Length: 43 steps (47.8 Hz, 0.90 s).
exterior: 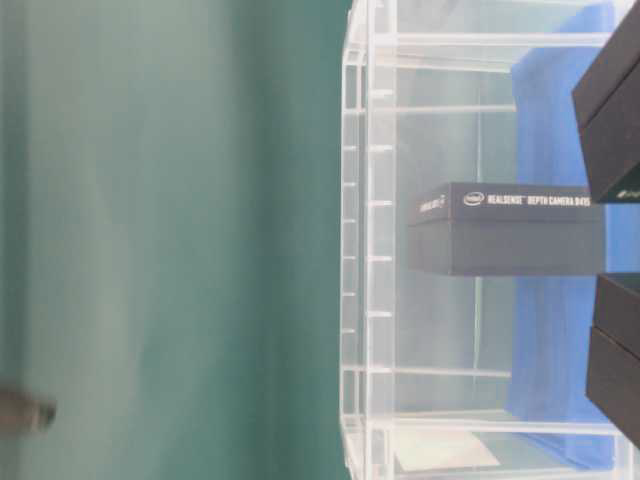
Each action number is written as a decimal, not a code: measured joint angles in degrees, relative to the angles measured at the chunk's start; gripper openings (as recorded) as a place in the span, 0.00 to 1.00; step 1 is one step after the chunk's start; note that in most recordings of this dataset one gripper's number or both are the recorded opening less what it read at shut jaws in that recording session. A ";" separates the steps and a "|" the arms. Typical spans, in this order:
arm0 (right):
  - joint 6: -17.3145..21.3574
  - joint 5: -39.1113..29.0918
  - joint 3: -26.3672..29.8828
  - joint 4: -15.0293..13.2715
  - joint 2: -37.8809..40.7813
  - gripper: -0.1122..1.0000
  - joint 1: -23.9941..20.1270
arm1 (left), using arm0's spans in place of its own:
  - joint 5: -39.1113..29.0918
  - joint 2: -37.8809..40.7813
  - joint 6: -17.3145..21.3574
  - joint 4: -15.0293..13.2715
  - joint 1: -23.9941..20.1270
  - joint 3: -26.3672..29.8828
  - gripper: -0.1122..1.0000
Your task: Take the box out of the case with both arms.
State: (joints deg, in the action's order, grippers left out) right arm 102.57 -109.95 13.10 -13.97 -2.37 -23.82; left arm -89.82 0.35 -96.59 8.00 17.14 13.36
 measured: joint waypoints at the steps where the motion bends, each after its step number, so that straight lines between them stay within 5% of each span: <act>1: 0.09 -0.09 -0.62 0.00 -0.44 0.93 -0.09 | -0.09 -0.70 -0.26 0.00 0.18 -0.79 0.83; 19: 1.14 -0.09 -13.36 1.23 -12.13 0.93 -1.32 | -0.88 -14.77 -8.00 -0.26 4.31 -17.84 0.83; 28: 4.83 -0.09 -18.54 1.32 -18.02 0.93 -1.49 | -0.88 -21.88 -12.39 -0.26 6.94 -25.49 0.83; 43: 5.27 6.77 -23.12 1.32 -20.57 0.92 -1.58 | -1.41 -26.28 -14.85 -0.26 8.61 -29.18 0.83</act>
State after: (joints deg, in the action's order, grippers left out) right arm 107.84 -103.18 -10.02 -12.66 -22.94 -25.40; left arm -91.23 -25.93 -111.45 7.73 25.75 -15.82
